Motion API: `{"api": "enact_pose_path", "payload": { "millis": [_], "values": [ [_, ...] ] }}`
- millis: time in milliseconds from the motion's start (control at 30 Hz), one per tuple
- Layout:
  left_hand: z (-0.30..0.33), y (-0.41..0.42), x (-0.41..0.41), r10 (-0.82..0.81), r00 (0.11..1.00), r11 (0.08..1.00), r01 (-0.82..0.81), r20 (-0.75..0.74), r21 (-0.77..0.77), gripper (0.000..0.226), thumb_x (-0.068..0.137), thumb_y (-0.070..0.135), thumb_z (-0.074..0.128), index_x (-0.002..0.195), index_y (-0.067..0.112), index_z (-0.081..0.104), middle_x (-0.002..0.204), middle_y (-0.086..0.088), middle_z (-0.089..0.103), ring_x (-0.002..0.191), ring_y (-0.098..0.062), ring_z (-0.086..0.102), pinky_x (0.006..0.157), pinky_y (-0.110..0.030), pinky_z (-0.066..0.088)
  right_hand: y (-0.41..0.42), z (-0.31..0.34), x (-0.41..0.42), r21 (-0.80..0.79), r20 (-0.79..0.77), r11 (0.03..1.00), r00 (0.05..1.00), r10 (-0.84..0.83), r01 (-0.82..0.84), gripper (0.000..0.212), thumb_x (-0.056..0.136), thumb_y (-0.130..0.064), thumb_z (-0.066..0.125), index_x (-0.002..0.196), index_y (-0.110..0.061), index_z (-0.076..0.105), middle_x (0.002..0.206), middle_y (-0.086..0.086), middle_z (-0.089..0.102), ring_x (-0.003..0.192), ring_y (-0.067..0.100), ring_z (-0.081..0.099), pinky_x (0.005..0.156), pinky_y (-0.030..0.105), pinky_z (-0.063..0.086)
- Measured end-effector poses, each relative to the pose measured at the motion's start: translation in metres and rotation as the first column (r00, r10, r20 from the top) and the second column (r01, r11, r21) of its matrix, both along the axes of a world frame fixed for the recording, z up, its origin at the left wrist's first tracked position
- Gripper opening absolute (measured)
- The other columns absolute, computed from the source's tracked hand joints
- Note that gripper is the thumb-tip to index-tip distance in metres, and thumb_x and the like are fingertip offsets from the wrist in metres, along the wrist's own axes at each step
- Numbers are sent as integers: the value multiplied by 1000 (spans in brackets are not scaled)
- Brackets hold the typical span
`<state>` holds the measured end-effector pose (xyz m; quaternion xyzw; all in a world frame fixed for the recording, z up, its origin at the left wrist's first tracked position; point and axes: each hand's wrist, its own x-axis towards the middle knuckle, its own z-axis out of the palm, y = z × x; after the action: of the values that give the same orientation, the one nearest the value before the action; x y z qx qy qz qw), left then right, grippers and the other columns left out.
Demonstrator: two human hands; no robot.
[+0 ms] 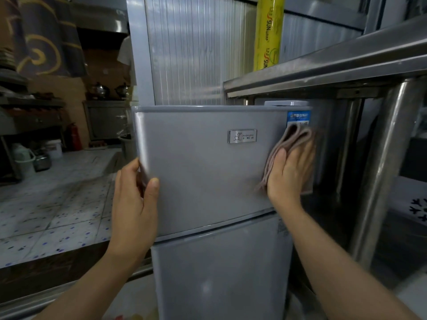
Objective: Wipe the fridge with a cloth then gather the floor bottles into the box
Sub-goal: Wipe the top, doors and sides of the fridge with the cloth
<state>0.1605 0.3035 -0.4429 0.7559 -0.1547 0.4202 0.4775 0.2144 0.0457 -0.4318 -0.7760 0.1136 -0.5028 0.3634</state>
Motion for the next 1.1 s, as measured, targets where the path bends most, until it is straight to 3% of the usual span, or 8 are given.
{"api": "enact_pose_path", "payload": {
  "millis": [67, 167, 467, 600, 733, 833, 967, 1100],
  "values": [
    [-1, 0, 0, 2, 1000, 1000, -2, -3, 2, 34, 96, 31, 42, 130, 30, 37, 118, -4, 48, 103, -20, 50, 86, -43, 47, 7, -40, -8, -2, -34, 1000, 999, 16, -16, 64, 95, -37, 18, 149, -10, -4, 159, 10, -6, 147, 22, -7, 120, 41, -5],
    [0, -1, 0, 2, 1000, 1000, -2, 4, 5, 34, 96, 28, 42, 130, 28, 38, 117, -5, 49, 101, -19, 50, 84, -39, 45, 12, -70, -17, 11, -68, 998, 995, 67, -66, 68, 90, -35, 21, 147, -6, -2, 158, 15, -4, 147, 25, -7, 119, 39, -6],
    [0, -1, -1, -10, 1000, 1000, 10, -9, -2, 35, 96, 29, 43, 131, 28, 37, 117, -3, 49, 99, -17, 51, 85, -42, 48, -5, -10, 5, 34, 28, 999, 999, 17, -18, 63, 99, -38, 24, 151, -14, -5, 160, 7, -3, 147, 22, -2, 119, 40, -3],
    [-1, -1, 1, -3, 1000, 1000, 3, -3, -12, 36, 96, 30, 43, 131, 25, 37, 117, -5, 49, 95, -13, 49, 78, -27, 42, 11, -66, -5, 133, 11, 991, 1000, -9, 7, 70, 91, -34, 22, 148, 2, 5, 158, 19, 4, 147, 29, 4, 119, 35, -2],
    [-4, 2, -1, -28, 999, 1000, 28, -28, -4, 38, 96, 36, 44, 132, 24, 39, 116, -2, 50, 96, -13, 51, 81, -32, 46, 26, -111, -17, 188, -107, 982, 993, 41, -20, 67, 95, -32, 22, 146, 6, 0, 156, 24, -3, 147, 32, -3, 120, 40, -4],
    [-23, 9, -11, -40, 993, 999, 42, -112, 20, 41, 93, 36, 48, 133, 29, 42, 118, 5, 50, 96, -2, 51, 81, -23, 44, 40, -110, -26, 75, -66, 993, 993, 101, -96, 64, 95, -32, 26, 143, -6, -7, 156, 17, -10, 146, 29, -8, 120, 43, -5],
    [-39, 21, -20, -95, 979, 993, 107, -179, 58, 41, 89, 25, 55, 126, 38, 45, 108, 8, 57, 92, 1, 55, 78, -21, 45, 63, -62, -24, -172, 102, 982, 990, 100, -81, 67, 92, -31, 30, 147, -5, 1, 152, 5, -7, 146, 33, -2, 119, 41, -5],
    [-32, 27, -15, -139, 970, 987, 153, -202, 55, 39, 86, 16, 62, 116, 37, 48, 95, 9, 61, 84, 0, 58, 74, -22, 47, 101, -42, -21, -184, 202, 983, 978, 43, -6, 64, 94, -33, 28, 149, -6, 8, 157, 15, 9, 146, 34, 5, 118, 51, 5]
  ]
}}
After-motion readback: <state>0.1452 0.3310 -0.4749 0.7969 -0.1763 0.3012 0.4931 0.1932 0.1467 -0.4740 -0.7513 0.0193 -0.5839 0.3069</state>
